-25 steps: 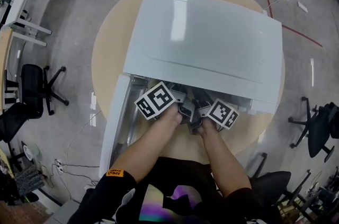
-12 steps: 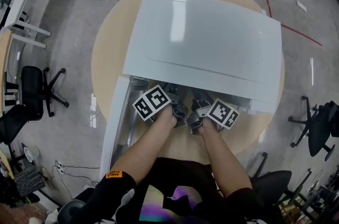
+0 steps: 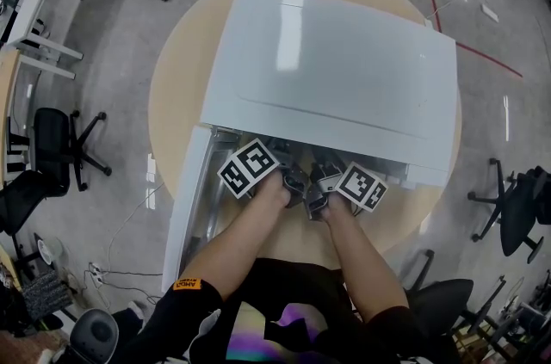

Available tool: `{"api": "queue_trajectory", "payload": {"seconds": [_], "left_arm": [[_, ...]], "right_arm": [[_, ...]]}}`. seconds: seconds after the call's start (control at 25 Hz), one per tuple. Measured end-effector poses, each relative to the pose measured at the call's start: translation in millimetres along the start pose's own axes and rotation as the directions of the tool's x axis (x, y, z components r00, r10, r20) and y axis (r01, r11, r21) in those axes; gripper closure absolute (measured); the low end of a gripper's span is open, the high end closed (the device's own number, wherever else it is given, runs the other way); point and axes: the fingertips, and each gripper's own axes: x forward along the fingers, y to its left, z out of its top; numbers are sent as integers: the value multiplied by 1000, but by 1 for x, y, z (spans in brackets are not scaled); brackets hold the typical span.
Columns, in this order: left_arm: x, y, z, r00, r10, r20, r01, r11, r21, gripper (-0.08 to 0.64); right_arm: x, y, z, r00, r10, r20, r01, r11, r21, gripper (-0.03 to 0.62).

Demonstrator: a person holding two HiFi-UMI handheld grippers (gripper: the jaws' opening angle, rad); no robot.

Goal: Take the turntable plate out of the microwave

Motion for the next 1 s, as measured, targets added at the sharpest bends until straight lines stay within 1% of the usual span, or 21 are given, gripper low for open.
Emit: {"api": "queue_trajectory", "payload": {"seconds": [0.24,0.44,0.8,1.0], "left_arm": [[0,-10,-1,1000,-22,2,22,1000,-3,448],[-1,-10,-2,1000,-20,0,20,1000,-3,448],[-1,-19,1,999,-40,6,40,999,-16,448],[-1,-25,2,999,-53,7,53,999,-12,448]], "right_arm": [[1,1,2,1000,7,5,-7,1000,21,526],[6,4,7,1000,15,18,-16,999,45,526],[9,6,13,999,20,36,-23,996,85,526],[10,5,16,999,18,51,-24,993,116,526]]}}
